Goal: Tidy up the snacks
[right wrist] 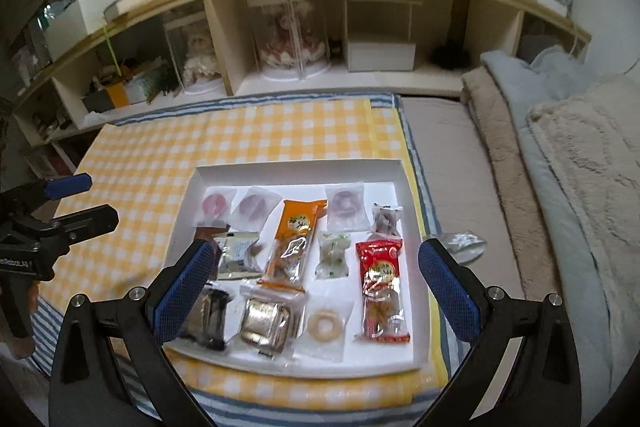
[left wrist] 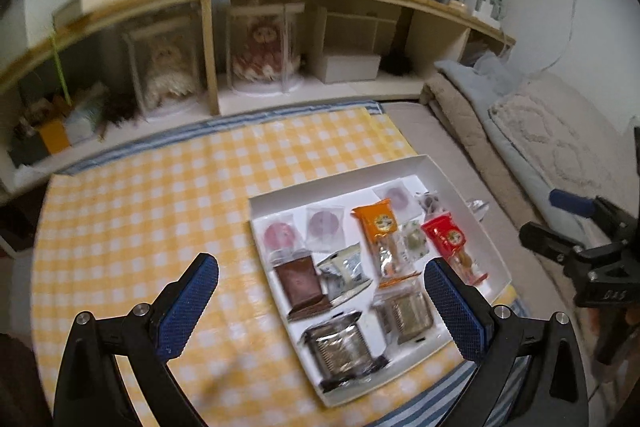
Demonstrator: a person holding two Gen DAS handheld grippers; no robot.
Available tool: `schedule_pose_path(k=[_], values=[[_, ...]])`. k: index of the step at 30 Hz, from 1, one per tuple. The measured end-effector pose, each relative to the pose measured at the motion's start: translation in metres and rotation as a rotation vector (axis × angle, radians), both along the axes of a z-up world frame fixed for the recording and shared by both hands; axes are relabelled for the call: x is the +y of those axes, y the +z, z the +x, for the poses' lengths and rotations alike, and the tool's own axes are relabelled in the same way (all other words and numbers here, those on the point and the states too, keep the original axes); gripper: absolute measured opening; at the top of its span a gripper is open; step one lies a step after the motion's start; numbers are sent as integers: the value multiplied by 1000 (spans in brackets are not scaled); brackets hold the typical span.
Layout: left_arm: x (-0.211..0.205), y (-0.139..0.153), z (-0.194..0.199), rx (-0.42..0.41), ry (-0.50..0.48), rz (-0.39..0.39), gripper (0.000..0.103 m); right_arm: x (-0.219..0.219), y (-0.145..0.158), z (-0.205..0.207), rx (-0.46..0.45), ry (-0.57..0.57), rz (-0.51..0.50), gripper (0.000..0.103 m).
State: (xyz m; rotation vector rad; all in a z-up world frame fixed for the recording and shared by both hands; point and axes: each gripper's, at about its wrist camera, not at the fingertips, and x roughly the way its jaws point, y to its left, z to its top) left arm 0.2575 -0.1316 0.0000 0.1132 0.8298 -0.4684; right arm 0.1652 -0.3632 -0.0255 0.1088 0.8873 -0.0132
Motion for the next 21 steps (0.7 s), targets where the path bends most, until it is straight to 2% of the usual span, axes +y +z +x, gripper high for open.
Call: schedule_pose_path(k=[6,12,21], values=[[13,16,-63,-61,12,4,103,11,14,-39,-39,-12,14,103],[33,20,-108,-76,33,-26,103,24,25,-75,-76,-11,-20,103],[62,17,-154,-104,68,-48,103,43,29,-123,-126,-31,-74,103]])
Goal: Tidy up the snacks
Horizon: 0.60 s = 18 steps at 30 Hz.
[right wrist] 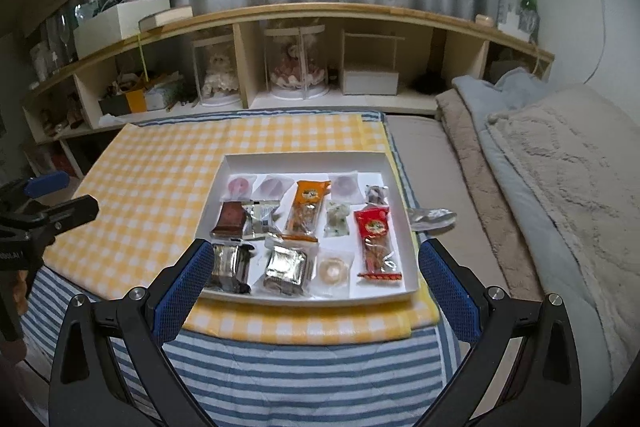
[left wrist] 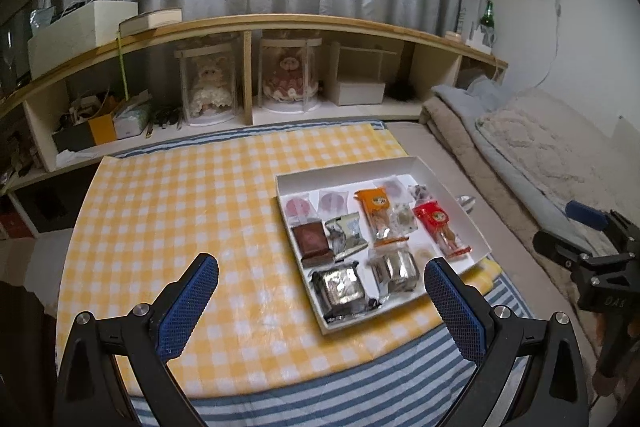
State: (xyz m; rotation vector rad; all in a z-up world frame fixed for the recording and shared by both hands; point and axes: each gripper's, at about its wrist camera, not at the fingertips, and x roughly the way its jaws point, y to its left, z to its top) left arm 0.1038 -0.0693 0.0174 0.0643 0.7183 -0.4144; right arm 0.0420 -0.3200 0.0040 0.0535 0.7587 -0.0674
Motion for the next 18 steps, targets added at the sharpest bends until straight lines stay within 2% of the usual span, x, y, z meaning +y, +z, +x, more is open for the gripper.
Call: schedule_pose_path(k=[7,18], values=[[12,-19,-22,-33,38,13,103,9,-6,-23,-54,-16,-8,103],[15,-31,-34,-66,49,33,103,17,-17,-32,-71,-37,-50,103]])
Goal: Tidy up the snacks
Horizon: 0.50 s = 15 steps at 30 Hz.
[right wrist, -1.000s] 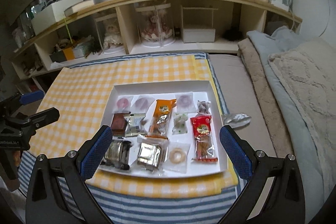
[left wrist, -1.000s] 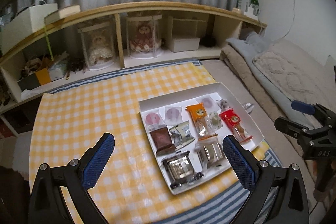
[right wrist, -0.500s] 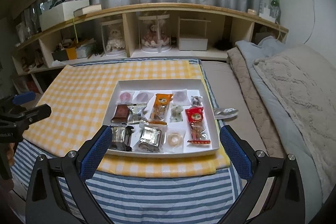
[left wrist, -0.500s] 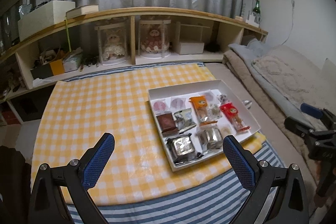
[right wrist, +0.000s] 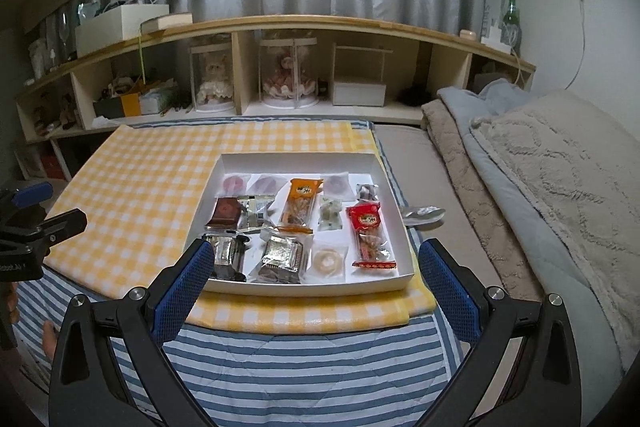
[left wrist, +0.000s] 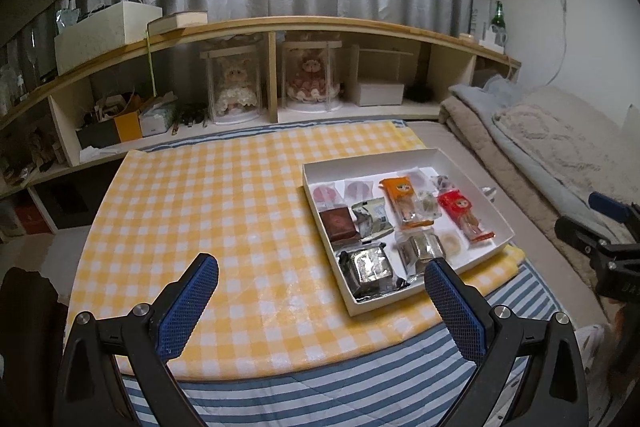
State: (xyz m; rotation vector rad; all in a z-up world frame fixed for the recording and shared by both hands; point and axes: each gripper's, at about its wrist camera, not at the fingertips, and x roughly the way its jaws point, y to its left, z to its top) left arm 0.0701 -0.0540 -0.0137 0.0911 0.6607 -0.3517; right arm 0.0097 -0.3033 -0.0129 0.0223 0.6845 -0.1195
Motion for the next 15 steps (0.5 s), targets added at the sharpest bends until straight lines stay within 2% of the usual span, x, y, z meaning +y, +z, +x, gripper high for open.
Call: schedule_pose_path(k=[15], values=[[-3,-7,-3,-18,-17,25,103,7,-1,-7,-12,-4,-28,103]])
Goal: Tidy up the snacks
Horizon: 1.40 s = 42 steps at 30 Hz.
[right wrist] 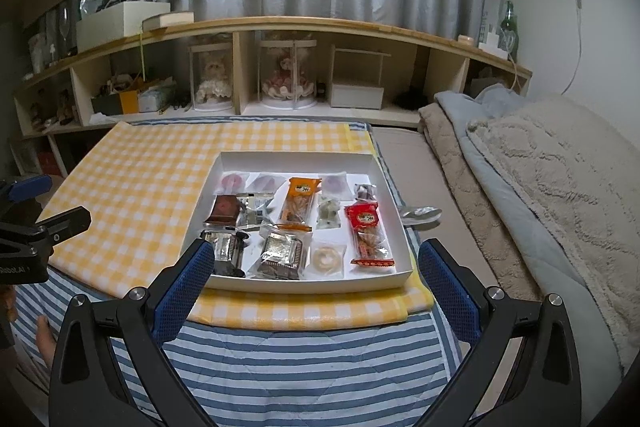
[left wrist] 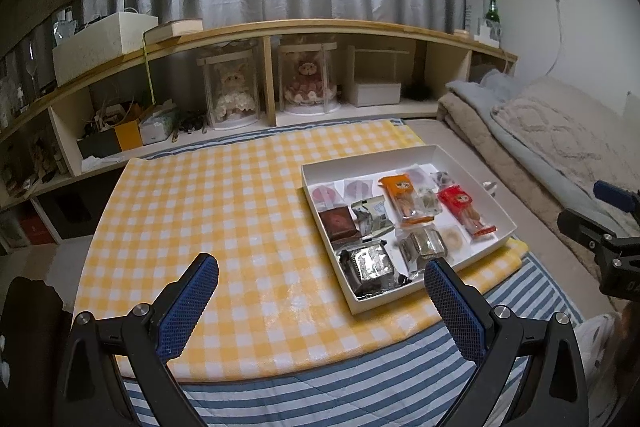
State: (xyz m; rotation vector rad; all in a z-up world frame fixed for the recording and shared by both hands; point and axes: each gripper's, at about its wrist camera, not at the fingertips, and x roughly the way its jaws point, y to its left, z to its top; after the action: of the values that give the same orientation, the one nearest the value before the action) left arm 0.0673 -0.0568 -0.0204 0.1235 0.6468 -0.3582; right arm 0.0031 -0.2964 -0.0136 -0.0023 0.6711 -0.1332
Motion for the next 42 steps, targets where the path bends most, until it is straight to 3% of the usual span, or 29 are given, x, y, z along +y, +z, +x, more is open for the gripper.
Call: schedule_pose_path(k=[42], values=[[-3,0,-9,-9,7,-6,103,-4,0,0,-3,3,4,103]])
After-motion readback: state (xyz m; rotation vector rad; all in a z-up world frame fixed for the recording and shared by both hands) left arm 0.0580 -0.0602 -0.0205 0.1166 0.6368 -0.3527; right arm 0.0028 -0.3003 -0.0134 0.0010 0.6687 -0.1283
